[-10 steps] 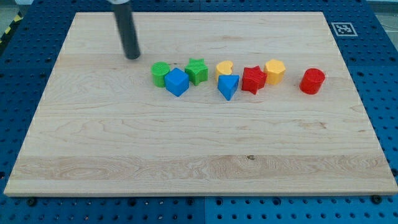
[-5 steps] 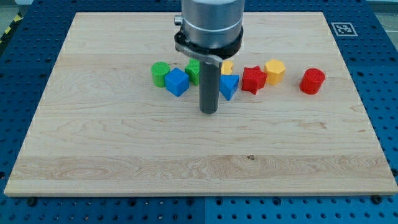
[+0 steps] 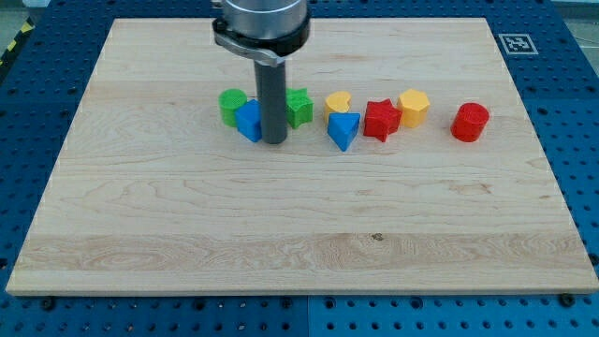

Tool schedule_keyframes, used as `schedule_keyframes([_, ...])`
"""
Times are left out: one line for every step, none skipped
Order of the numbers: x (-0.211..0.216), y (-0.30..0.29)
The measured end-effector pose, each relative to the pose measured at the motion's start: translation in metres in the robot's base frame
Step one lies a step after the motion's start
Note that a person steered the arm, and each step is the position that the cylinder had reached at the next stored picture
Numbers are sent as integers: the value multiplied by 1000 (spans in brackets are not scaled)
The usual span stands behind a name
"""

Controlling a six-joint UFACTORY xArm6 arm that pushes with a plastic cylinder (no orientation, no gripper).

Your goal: Place the blue cube in between the green star and green circle

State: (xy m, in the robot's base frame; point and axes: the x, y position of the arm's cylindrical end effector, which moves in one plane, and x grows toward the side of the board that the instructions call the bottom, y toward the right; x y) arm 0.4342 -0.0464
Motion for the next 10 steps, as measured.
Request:
schedule_keyframes([-4, -17])
schedule_keyframes([-12, -19])
schedule_keyframes([15, -16])
schedule_keyframes([25, -37])
schedule_keyframes([13, -58])
schedule_keyframes([-13, -60])
schedule_keyframes([-28, -47])
schedule_keyframes([-28, -28])
schedule_keyframes([-24, -43])
schedule_keyframes([-18, -95])
